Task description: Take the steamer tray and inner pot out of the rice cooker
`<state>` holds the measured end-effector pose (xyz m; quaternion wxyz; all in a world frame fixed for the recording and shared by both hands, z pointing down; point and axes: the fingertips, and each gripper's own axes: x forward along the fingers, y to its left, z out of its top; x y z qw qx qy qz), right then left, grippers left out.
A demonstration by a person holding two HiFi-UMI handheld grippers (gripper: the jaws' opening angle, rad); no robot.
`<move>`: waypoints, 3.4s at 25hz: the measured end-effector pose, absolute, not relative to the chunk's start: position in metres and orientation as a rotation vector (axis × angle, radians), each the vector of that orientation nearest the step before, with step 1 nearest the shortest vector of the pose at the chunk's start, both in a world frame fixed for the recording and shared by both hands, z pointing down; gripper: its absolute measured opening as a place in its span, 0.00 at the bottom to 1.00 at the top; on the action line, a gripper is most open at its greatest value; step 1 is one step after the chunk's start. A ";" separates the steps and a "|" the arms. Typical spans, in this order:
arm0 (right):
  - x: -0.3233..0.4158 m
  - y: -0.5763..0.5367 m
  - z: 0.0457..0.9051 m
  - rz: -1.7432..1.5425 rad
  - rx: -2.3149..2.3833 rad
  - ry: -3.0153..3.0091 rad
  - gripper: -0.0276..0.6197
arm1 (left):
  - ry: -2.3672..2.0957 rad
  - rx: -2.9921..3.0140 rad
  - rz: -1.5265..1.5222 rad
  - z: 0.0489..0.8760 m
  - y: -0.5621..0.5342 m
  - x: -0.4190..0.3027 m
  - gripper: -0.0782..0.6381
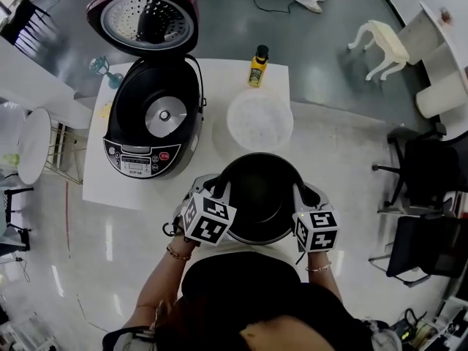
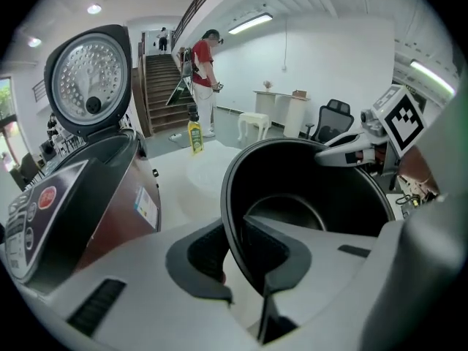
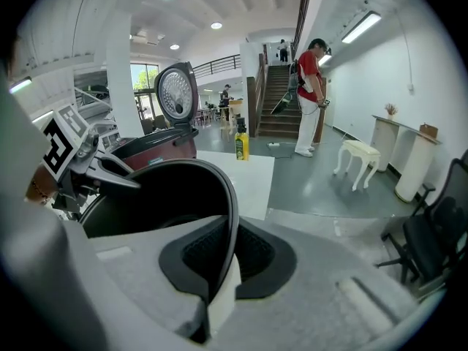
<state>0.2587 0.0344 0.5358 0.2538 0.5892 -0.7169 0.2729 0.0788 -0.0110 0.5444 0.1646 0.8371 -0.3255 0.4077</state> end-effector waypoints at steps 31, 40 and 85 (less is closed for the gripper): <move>0.238 -0.023 0.569 0.768 1.454 -2.025 0.07 | -1.042 2.264 1.164 0.568 -0.050 0.055 0.18; 0.239 -0.038 0.567 0.753 1.457 -2.043 0.07 | -1.083 2.261 1.147 0.567 -0.064 0.054 0.18; 0.228 -0.042 0.367 0.121 1.652 -2.507 0.05 | -1.717 2.344 0.451 0.395 -0.059 -0.039 0.12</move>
